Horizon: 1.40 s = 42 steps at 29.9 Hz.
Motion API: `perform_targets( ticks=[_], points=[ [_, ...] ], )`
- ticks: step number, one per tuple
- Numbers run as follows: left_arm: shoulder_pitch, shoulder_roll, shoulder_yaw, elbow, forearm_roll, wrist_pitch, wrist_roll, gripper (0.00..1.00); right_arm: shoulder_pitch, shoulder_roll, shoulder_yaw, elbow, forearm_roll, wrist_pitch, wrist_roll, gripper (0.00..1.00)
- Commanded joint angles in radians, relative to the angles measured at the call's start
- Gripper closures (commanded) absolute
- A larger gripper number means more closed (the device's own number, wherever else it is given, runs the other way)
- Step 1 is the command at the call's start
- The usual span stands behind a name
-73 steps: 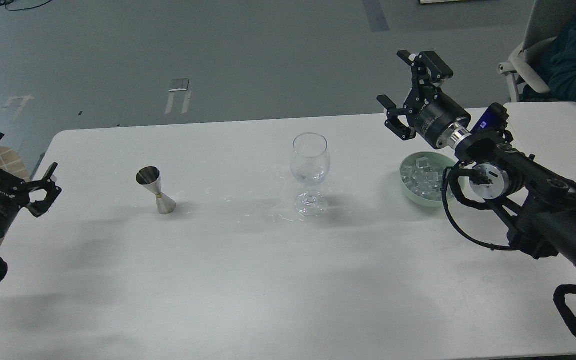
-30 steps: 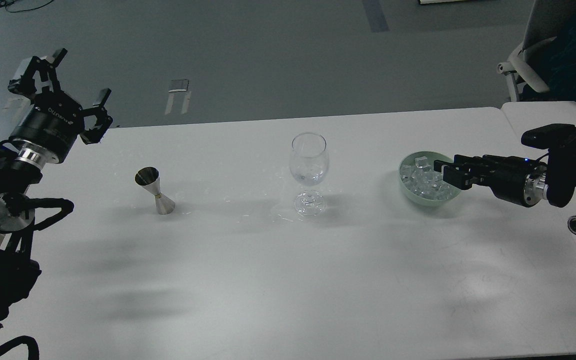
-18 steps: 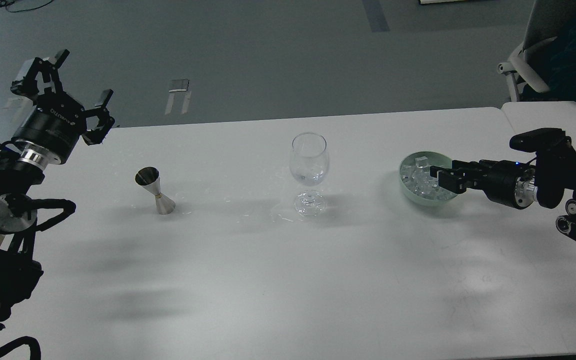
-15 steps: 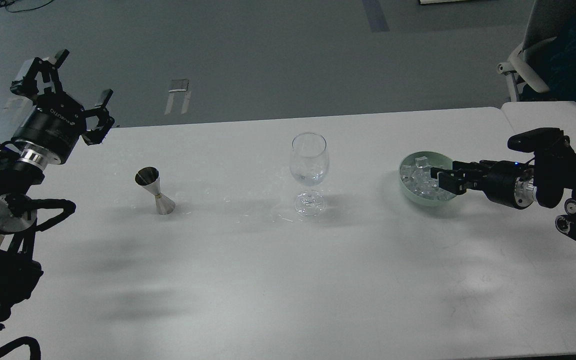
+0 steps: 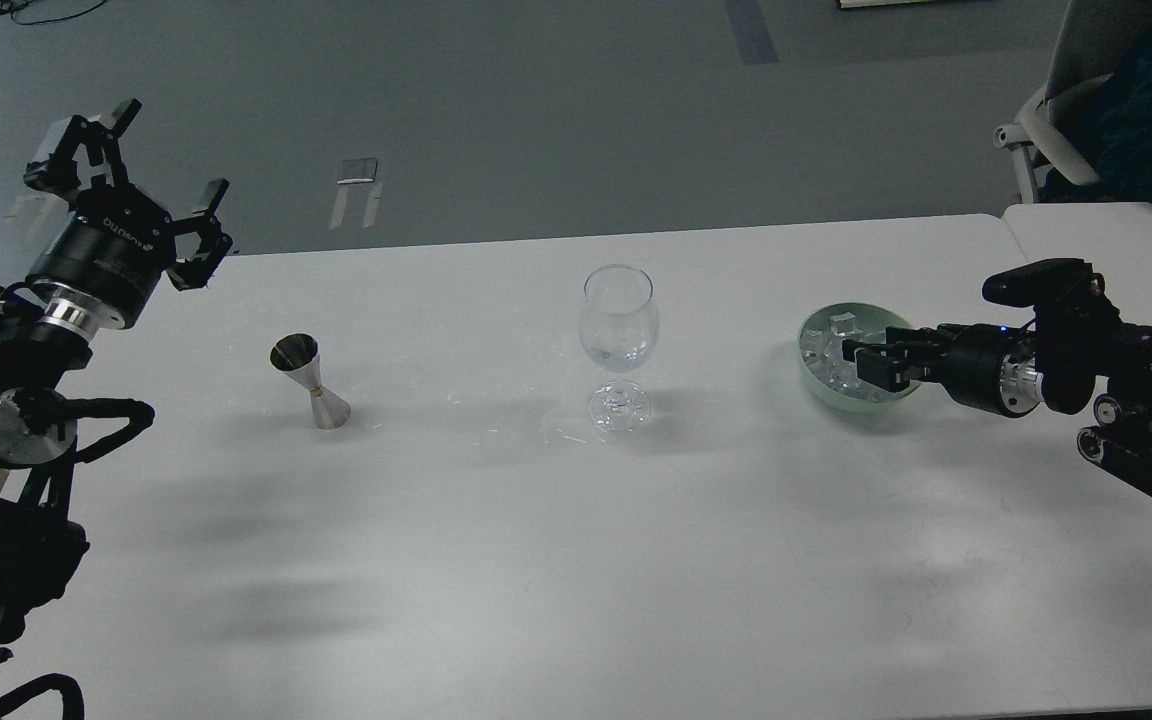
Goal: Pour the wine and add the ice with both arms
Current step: 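Reach into the green bowl and grasp an ice cube with the right gripper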
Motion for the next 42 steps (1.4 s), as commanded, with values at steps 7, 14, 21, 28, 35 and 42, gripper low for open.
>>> perform_targets(
  ticks=[7, 14, 21, 28, 35, 42],
  points=[
    [0.0, -0.002, 0.0, -0.001, 0.0, 0.0, 0.0, 0.02, 0.011, 0.012, -0.006, -0.026, 0.003, 0.015, 0.0, 0.39],
    [0.0, -0.002, 0.0, -0.001, 0.0, 0.0, 0.0, 0.02, 0.011, 0.034, -0.006, -0.046, 0.003, 0.017, 0.0, 0.4],
    [0.0, 0.0, 0.0, -0.001, 0.0, 0.0, 0.0, 0.02, 0.011, 0.049, -0.006, -0.06, 0.005, 0.018, 0.0, 0.41],
    [-0.001, 0.001, 0.0, -0.001, 0.0, 0.0, 0.0, 0.02, 0.011, 0.06, -0.008, -0.066, 0.005, 0.02, -0.002, 0.47],
    [-0.001, 0.0, 0.0, -0.001, 0.0, 0.0, 0.0, 0.02, 0.01, 0.069, -0.014, -0.081, 0.006, 0.021, -0.005, 0.48],
    [0.0, 0.0, 0.0, -0.001, 0.0, 0.0, 0.0, 0.02, 0.011, 0.069, -0.02, -0.083, 0.009, 0.034, -0.008, 0.49]
  ],
)
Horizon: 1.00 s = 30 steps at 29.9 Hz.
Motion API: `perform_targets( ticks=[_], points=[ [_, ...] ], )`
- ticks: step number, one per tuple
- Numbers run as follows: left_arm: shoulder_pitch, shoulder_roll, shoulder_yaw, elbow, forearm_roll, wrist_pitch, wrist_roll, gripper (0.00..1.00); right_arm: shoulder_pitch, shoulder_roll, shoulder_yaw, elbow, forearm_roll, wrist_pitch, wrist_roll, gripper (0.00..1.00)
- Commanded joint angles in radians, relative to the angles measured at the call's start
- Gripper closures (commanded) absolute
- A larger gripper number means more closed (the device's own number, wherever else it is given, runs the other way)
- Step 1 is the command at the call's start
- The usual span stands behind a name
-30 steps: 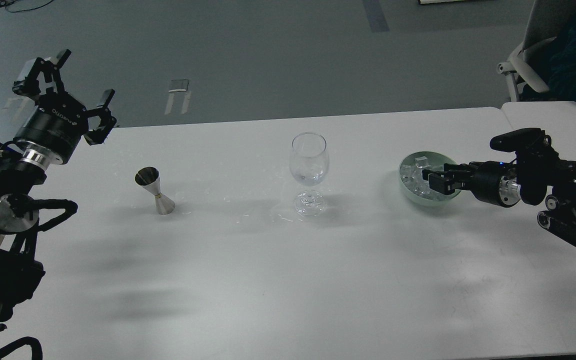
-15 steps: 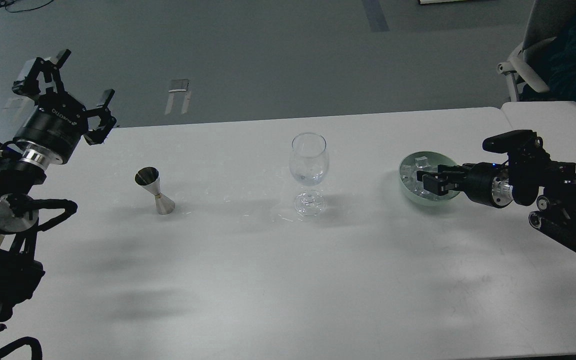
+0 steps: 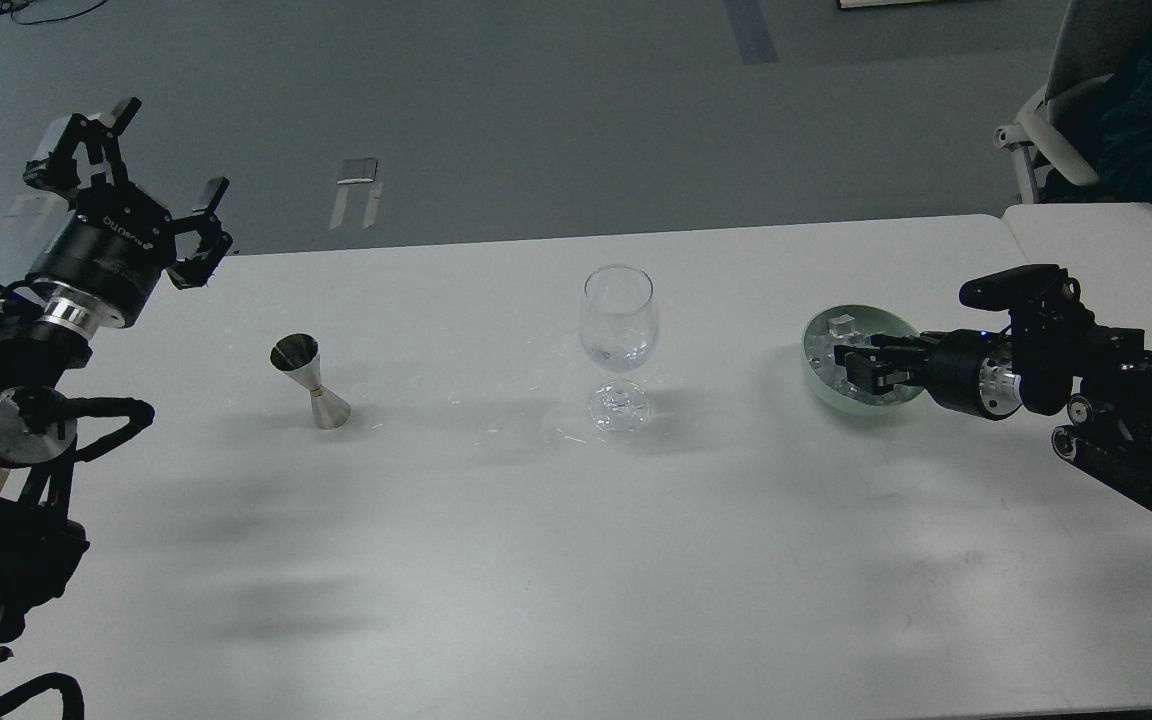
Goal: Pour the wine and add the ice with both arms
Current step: 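Reach into the green bowl and grasp an ice cube with the right gripper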
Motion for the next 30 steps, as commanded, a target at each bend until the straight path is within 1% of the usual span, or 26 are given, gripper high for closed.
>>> perform_targets(
  ticks=[1, 7, 11, 15, 19, 22, 23, 30],
  points=[
    [0.002, 0.0, 0.0, 0.0, 0.0, 0.0, 0.0, 0.02, 0.001, -0.001, 0.0, 0.0, 0.0, 0.007, 0.0, 0.52],
    [0.002, 0.003, 0.0, -0.001, 0.0, 0.0, 0.0, 0.02, 0.002, -0.001, 0.001, 0.0, 0.002, 0.007, 0.0, 0.59],
    [0.002, 0.001, 0.0, -0.001, 0.0, 0.0, 0.0, 0.02, 0.01, -0.001, 0.0, 0.0, 0.005, 0.007, -0.002, 0.67],
    [0.002, 0.001, 0.0, -0.001, 0.0, 0.0, 0.0, 0.02, 0.01, -0.001, 0.0, 0.0, 0.008, 0.008, -0.003, 0.78],
    [0.002, 0.001, 0.0, -0.001, 0.0, 0.0, 0.0, 0.02, 0.013, -0.001, 0.0, 0.002, 0.008, 0.014, -0.005, 0.84],
    [0.003, 0.0, 0.0, -0.001, 0.0, 0.0, 0.0, 0.02, 0.011, -0.001, 0.0, 0.003, 0.008, 0.014, -0.005, 0.85],
    [0.003, 0.0, 0.0, -0.001, 0.0, 0.0, 0.0, 0.02, 0.011, -0.001, 0.001, 0.005, 0.009, 0.014, -0.005, 0.87],
    [0.002, 0.0, 0.0, -0.001, 0.0, 0.0, 0.0, 0.02, 0.031, -0.013, 0.006, 0.035, 0.012, 0.014, -0.005, 0.87]
  ],
)
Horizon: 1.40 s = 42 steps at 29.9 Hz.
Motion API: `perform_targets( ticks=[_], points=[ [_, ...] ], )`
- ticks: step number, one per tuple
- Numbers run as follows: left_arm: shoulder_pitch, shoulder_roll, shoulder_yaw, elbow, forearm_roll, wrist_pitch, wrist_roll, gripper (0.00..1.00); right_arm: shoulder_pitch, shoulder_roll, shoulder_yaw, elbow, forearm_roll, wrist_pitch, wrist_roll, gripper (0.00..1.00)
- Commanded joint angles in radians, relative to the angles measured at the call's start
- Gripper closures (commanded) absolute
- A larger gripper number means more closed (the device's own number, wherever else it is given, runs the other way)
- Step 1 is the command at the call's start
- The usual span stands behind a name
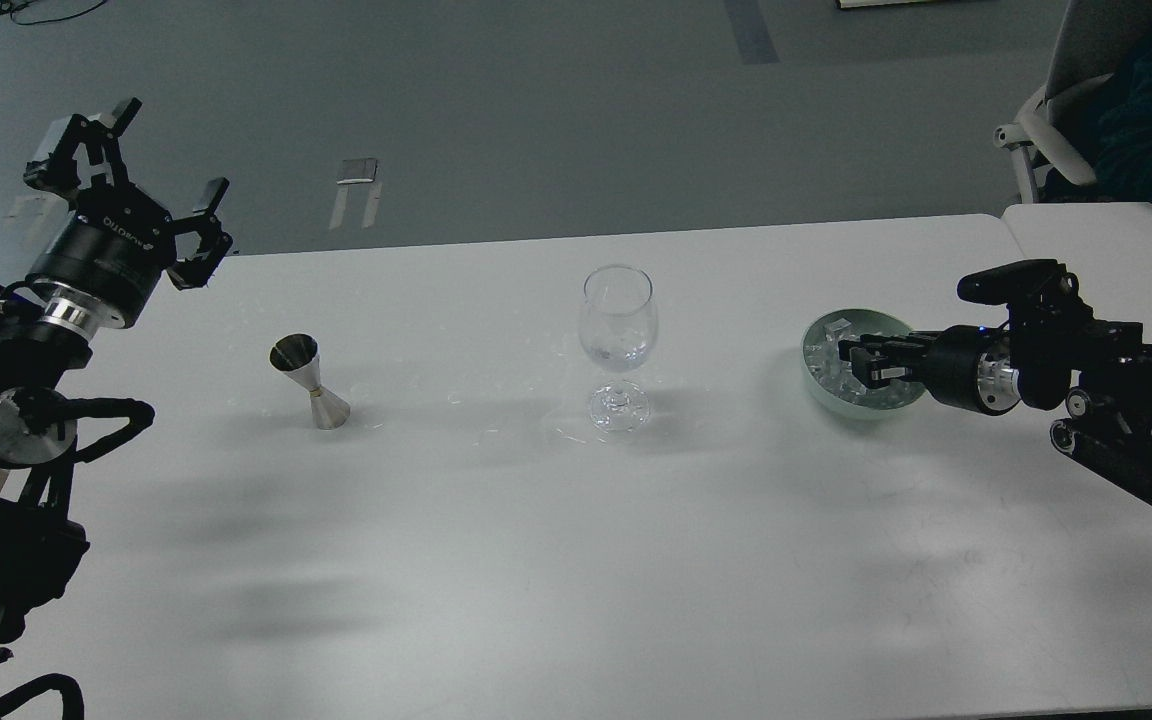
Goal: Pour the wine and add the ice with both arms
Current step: 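Reach into the green bowl and grasp an ice cube with the right gripper, then lift the ice cube out of the bowl with the right gripper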
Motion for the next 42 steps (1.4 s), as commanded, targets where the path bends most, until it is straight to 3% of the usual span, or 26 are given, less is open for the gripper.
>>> perform_targets(
  ticks=[1, 14, 19, 27, 36, 42],
  points=[
    [0.0, 0.0, 0.0, 0.0, 0.0, 0.0, 0.0, 0.02, 0.018, -0.014, 0.003, 0.023, 0.001, 0.0, 0.0, 0.87],
    [-0.006, 0.0, 0.0, 0.0, 0.0, 0.0, 0.0, 0.02, 0.074, -0.199, 0.013, 0.22, 0.017, 0.027, 0.001, 0.87],
    [-0.006, 0.0, 0.0, 0.0, 0.0, 0.0, 0.0, 0.02, 0.211, -0.275, 0.015, 0.325, 0.067, 0.064, 0.001, 0.87],
    [-0.011, 0.0, 0.0, 0.0, 0.002, 0.0, 0.0, 0.02, 0.445, -0.274, 0.004, 0.39, 0.096, 0.141, 0.0, 0.87],
    [-0.013, 0.002, 0.0, 0.0, 0.002, 0.0, 0.0, 0.02, 0.691, -0.029, -0.179, 0.384, 0.179, 0.182, -0.003, 0.87],
    [-0.011, -0.002, 0.006, 0.0, 0.002, 0.0, 0.0, 0.02, 0.729, 0.12, -0.281, 0.315, 0.228, 0.184, -0.005, 0.87]
  ],
)
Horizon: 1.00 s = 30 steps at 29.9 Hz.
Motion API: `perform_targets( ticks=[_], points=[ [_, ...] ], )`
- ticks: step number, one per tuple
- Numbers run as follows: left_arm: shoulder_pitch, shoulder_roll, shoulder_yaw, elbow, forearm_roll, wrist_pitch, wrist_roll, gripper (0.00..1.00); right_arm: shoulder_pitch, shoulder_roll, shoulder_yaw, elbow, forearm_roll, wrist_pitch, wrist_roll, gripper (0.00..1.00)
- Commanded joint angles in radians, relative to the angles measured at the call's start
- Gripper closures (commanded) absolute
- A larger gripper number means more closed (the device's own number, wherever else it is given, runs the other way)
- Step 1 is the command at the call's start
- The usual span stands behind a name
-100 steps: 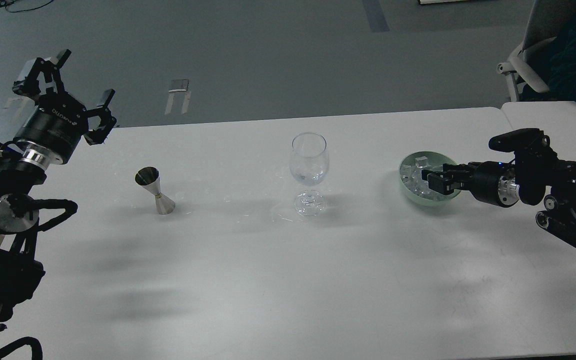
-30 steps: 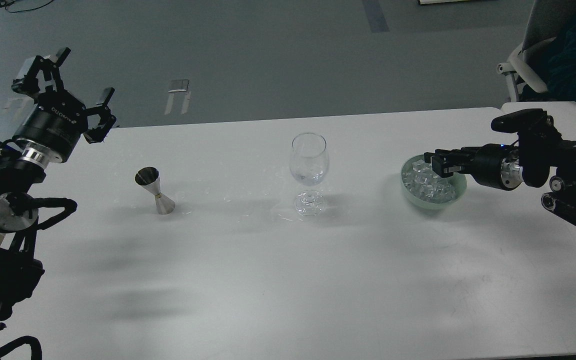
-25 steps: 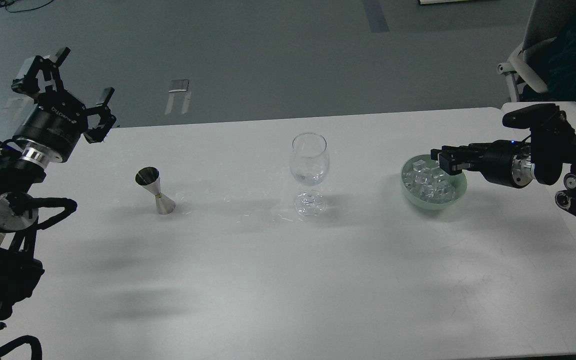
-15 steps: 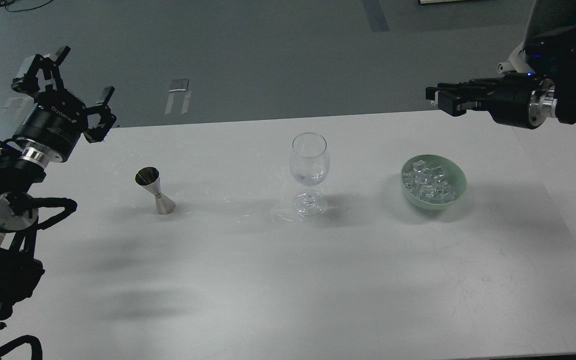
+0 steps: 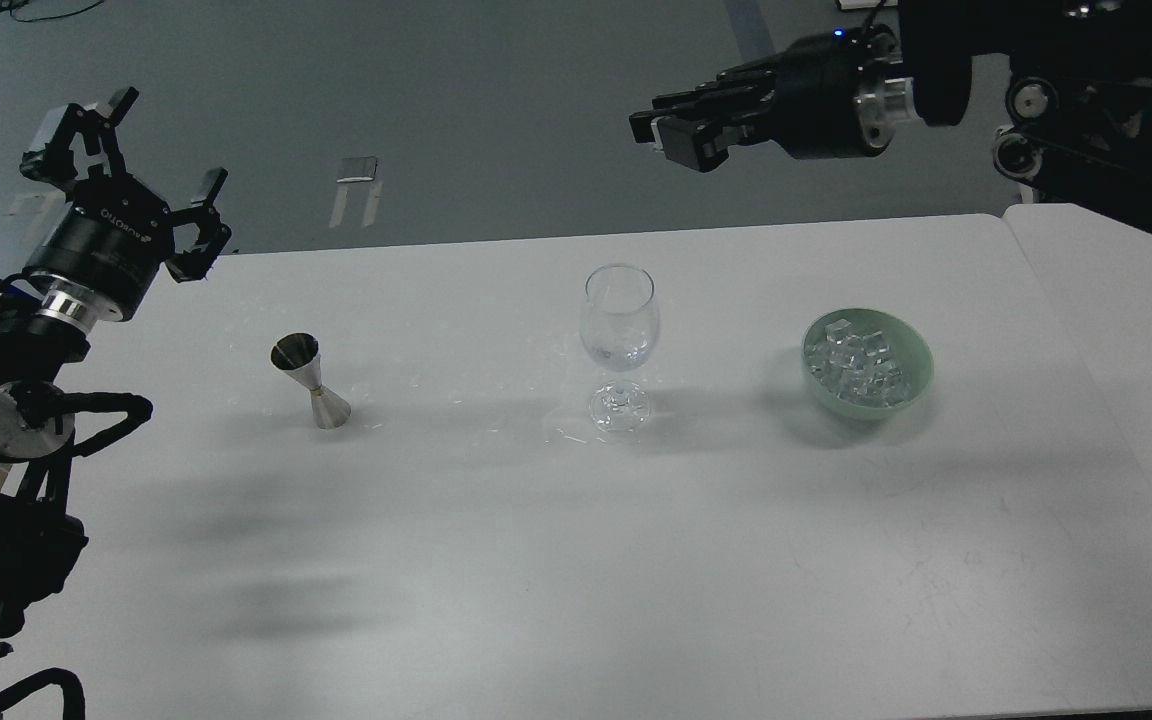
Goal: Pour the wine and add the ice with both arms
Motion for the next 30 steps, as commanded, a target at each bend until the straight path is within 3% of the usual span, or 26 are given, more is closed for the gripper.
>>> perform_targets(
  ticks=[1, 11, 30],
  points=[
    [0.001, -0.002, 0.003, 0.0, 0.0, 0.0, 0.0, 0.02, 0.008, 0.066, -0.047, -0.039, 0.026, 0.002, 0.002, 0.87],
    [0.001, -0.002, 0.003, 0.0, 0.0, 0.0, 0.002, 0.02, -0.008, 0.124, -0.115, -0.065, 0.098, 0.075, 0.013, 0.86],
    [0.003, -0.016, 0.003, -0.002, 0.0, 0.0, 0.002, 0.02, -0.015, 0.133, -0.162, -0.081, 0.101, 0.102, 0.013, 0.81]
  ],
)
